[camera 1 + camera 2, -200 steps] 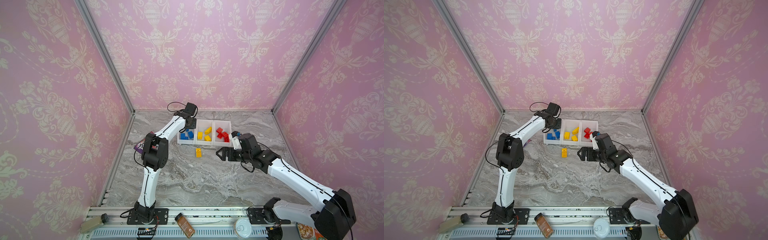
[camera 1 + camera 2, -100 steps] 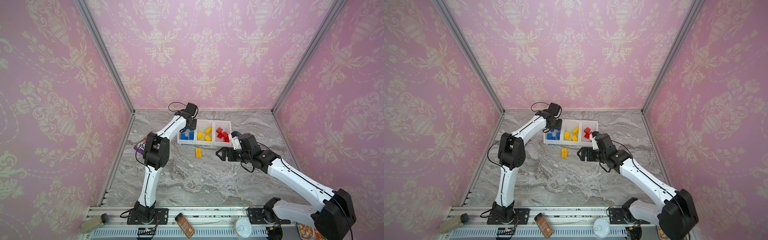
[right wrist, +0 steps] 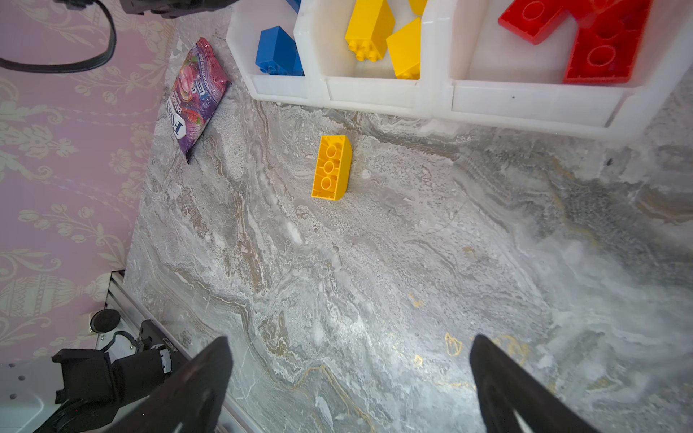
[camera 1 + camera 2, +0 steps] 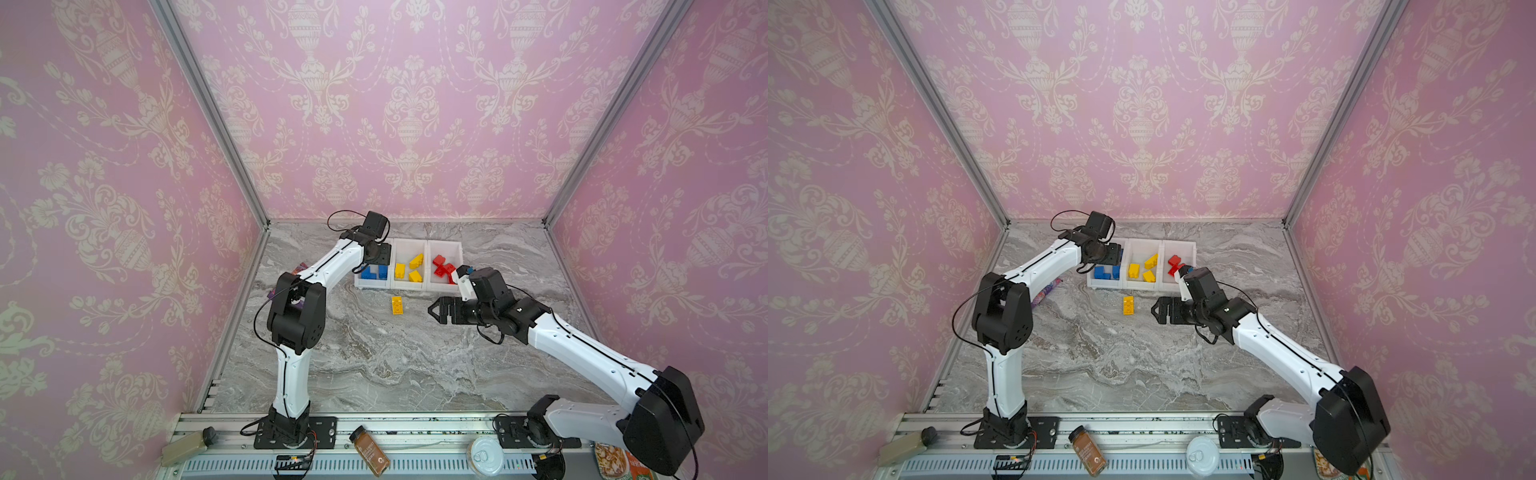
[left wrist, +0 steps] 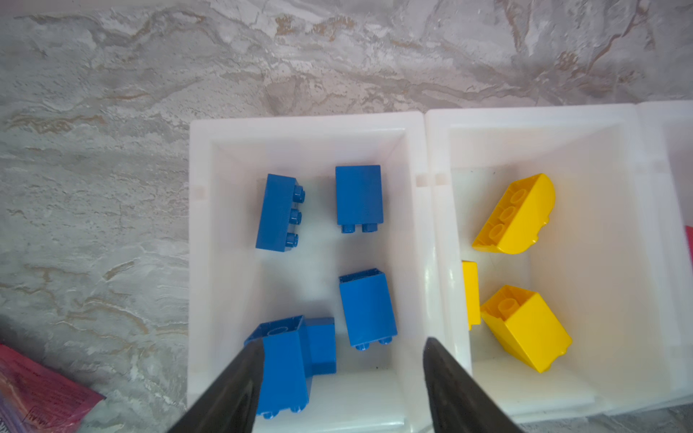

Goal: Sort the legos into containers by color
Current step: Place the lego in the container, then pick up the lego from the center of the table.

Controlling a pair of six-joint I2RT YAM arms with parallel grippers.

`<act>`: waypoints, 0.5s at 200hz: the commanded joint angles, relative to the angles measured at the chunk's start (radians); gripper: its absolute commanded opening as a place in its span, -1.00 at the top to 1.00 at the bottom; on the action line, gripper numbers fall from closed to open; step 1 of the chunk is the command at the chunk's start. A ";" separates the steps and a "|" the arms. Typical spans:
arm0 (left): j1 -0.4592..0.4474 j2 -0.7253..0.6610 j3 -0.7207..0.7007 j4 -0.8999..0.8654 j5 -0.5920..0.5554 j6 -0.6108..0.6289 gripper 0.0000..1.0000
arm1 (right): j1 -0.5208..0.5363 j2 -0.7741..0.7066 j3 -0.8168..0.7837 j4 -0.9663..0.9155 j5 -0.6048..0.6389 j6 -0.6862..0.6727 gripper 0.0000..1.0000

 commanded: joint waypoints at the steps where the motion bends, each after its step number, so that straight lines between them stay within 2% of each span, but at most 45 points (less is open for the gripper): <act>1: 0.004 -0.107 -0.090 0.072 0.051 -0.044 -0.47 | 0.018 0.023 0.048 -0.008 0.003 0.010 -1.00; 32: 0.018 -0.223 -0.233 0.103 0.127 -0.086 -0.69 | 0.038 0.062 0.074 -0.017 0.016 0.001 -1.00; 54: 0.067 -0.314 -0.384 0.203 0.266 -0.159 -0.85 | 0.053 0.091 0.097 -0.029 0.035 -0.010 -1.00; 70: 0.105 -0.374 -0.471 0.265 0.349 -0.205 -0.89 | 0.066 0.121 0.128 -0.058 0.059 -0.026 -1.00; 100: 0.119 -0.474 -0.552 0.240 0.350 -0.199 -0.92 | 0.105 0.190 0.200 -0.118 0.112 -0.052 -1.00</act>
